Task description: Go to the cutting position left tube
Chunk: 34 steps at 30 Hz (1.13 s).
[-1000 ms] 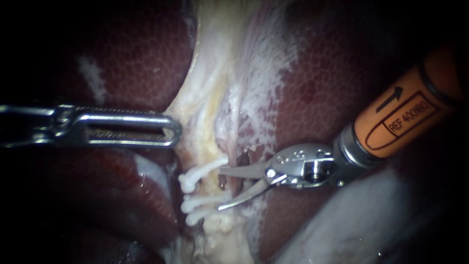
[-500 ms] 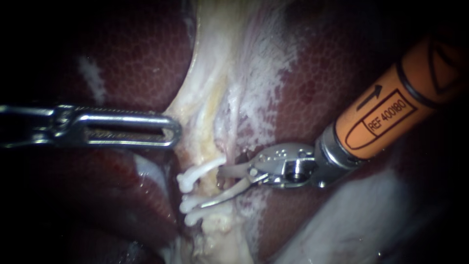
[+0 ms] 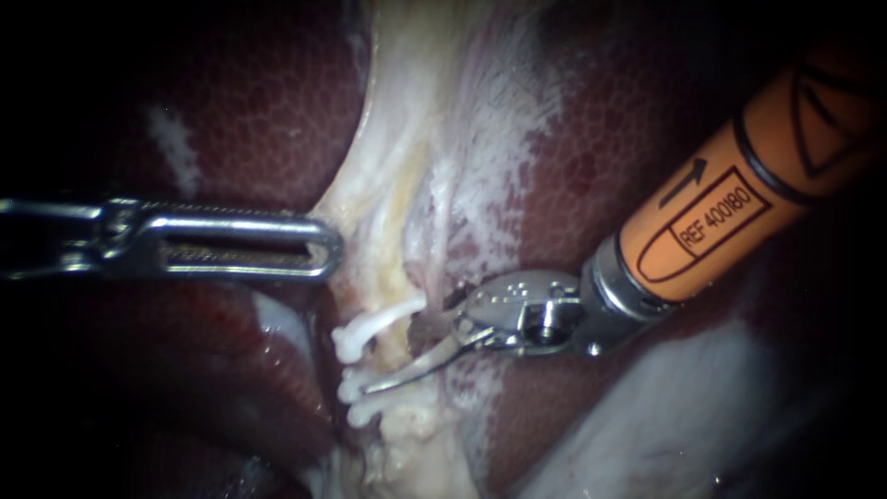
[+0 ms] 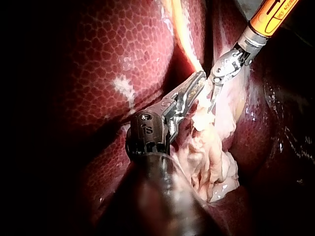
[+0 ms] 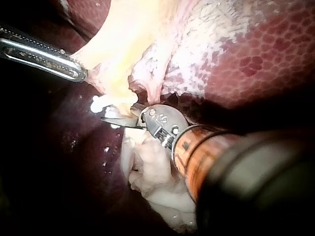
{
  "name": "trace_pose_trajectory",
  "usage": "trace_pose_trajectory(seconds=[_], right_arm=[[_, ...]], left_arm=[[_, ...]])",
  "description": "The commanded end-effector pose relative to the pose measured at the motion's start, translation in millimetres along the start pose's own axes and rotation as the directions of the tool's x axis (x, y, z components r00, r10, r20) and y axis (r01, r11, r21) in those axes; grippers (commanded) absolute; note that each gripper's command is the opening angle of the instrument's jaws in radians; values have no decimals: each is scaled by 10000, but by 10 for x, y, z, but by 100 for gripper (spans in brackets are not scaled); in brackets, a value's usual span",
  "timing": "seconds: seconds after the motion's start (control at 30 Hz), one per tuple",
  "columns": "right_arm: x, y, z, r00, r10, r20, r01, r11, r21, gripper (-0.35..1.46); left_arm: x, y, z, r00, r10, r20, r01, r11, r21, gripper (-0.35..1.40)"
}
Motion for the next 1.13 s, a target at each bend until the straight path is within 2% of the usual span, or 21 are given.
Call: trace_pose_trajectory(seconds=[0.03,0.23,1.13], right_arm=[[0,0,0,10000,-14,-15,14,10000,-18,25],[1,1,2,10000,-16,-16,16,10000,-16,15],[0,2,1,10000,16,-36,-16,10000,33,20]], left_arm=[[0,0,0,10000,-4,3,4,10000,-4,-35],[0,0,0,10000,-4,3,4,10000,-5,-35],[1,1,2,10000,-1,6,1,10000,-10,-35]])
